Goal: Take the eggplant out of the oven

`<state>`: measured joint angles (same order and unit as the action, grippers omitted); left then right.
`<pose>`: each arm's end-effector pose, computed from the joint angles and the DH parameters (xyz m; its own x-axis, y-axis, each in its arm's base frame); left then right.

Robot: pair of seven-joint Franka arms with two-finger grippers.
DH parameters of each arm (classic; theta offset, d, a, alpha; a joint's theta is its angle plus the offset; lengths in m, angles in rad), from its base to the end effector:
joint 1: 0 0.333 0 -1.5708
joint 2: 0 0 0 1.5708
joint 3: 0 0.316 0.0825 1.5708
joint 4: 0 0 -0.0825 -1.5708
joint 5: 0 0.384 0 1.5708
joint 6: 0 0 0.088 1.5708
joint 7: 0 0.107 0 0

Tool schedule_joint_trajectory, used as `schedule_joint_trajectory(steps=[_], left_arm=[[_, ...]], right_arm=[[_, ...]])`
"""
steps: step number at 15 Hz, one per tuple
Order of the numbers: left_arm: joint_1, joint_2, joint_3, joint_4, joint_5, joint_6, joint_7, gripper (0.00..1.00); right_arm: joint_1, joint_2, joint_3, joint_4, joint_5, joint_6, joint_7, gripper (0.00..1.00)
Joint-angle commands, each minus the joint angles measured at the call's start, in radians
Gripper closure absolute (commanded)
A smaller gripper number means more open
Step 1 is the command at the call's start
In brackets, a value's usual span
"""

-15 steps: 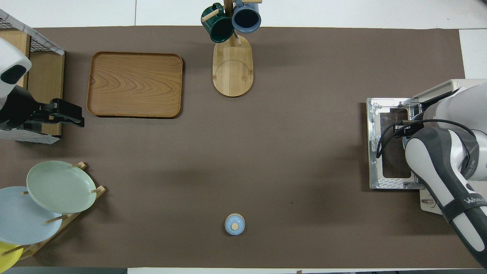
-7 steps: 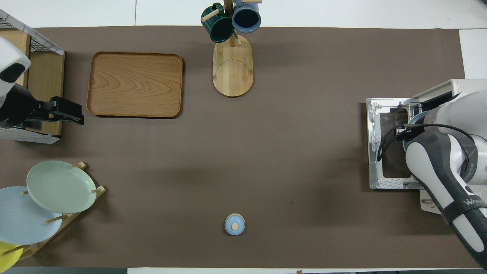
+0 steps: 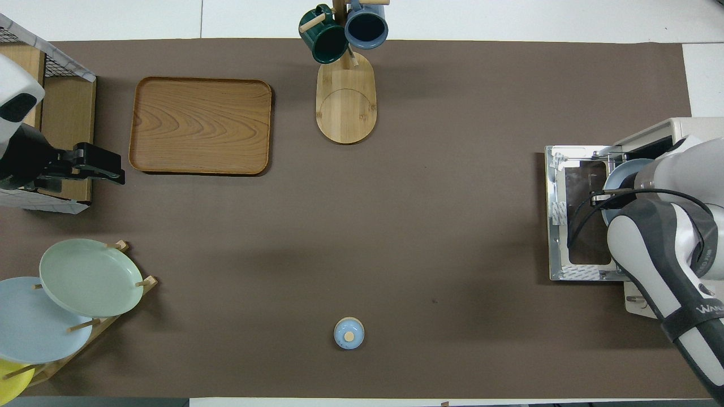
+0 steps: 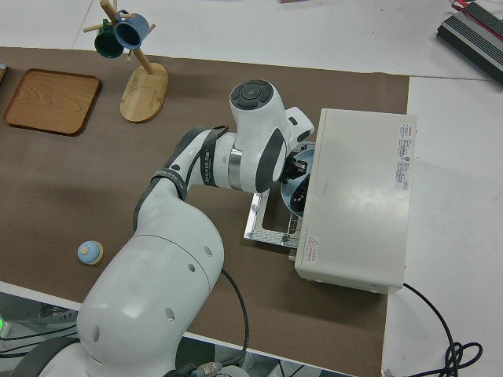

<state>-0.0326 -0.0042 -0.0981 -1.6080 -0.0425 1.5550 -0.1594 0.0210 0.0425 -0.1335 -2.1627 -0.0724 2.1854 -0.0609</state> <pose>0.5451 -0.0764 0.6080 0.9981 0.0281 -0.0548 0.0300 -0.9990 0.0338 0.5363 -0.0629 0.3756 0.9996 -0.0100 -0.0247 -0.0084 -0.9980 0.0625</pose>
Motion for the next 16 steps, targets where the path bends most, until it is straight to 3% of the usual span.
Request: schedule_joint_trajectory(steps=[1,5,13,16], left_arm=[[0.013,-0.002,-0.006,0.008,-0.002,0.010,-0.006,0.00],[0.013,-0.002,-0.006,0.008,-0.002,0.019,-0.005,0.00],[0.028,0.010,-0.006,-0.015,-0.004,0.100,0.004,0.00],[0.046,0.041,-0.006,-0.013,-0.005,0.158,0.006,0.00]], right_arm=[[0.073,0.005,0.018,0.048,-0.012,-0.068,-0.019,1.00],[0.271,0.037,0.018,0.193,-0.135,-0.259,0.174,1.00],[0.577,0.094,0.026,0.389,-0.123,-0.363,0.436,1.00],[0.703,0.264,0.032,0.613,-0.107,-0.462,0.525,1.00]])
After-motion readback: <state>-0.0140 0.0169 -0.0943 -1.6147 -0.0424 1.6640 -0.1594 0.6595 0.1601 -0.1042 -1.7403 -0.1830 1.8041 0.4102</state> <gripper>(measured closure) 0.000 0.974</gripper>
